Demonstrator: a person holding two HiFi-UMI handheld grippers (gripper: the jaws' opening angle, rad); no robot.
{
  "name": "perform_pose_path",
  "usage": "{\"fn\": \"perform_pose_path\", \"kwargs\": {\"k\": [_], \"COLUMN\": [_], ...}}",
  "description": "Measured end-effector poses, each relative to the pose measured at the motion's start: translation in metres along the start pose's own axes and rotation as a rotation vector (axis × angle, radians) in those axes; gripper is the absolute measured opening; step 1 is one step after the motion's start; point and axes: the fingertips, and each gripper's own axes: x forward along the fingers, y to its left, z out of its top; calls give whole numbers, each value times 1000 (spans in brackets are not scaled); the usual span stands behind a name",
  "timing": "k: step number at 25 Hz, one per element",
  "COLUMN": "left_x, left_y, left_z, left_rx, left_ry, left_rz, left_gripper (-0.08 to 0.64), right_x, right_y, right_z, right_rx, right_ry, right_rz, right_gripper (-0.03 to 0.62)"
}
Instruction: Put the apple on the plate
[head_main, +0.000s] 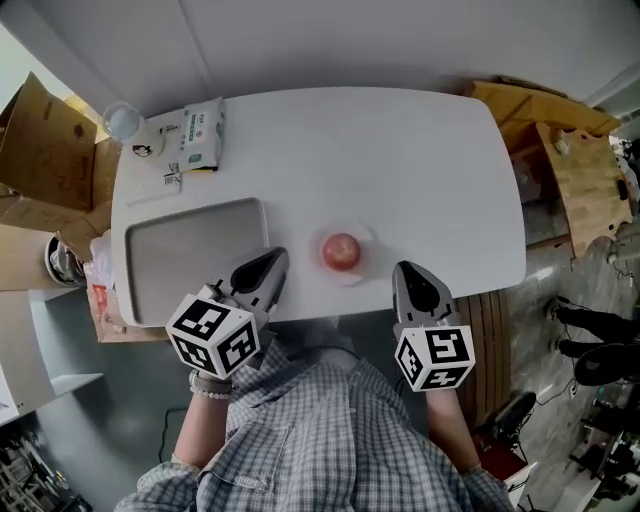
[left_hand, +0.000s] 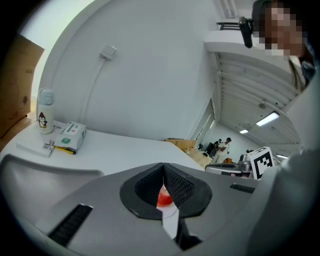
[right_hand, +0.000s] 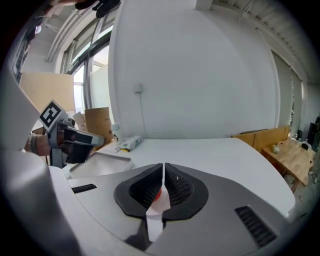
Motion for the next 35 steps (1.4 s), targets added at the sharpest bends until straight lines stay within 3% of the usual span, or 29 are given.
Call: {"fn": "perform_pose_path", "kwargs": {"k": [5, 12, 17, 19, 27, 32, 35], "left_x": [19, 36, 52, 58, 74, 85, 90], "left_y": [8, 25, 33, 34, 51, 59, 63], "left_z": [-22, -64, -85, -93, -130, -144, -149], "left_rx": [-71, -161, -112, -113, -154, -253, -275], "left_ry": [55, 210, 296, 322, 461, 504, 522], "left_rz": [70, 87, 121, 115, 172, 178, 196], "left_gripper": [8, 9, 21, 91, 98, 98, 98], "right_x": [27, 61, 76, 82, 103, 112, 114], "right_y": [-12, -13, -9, -8, -18, -21, -22], "right_z": [-27, -72, -95, -102, -125, -135, -140], "right_rx": [-44, -23, 25, 41, 136, 163, 176], "right_ry": [125, 324, 426, 455, 545, 589, 604], "right_rz": [85, 170, 254, 273, 289, 282, 280], "right_gripper": [25, 26, 42, 70, 78, 83, 84]}}
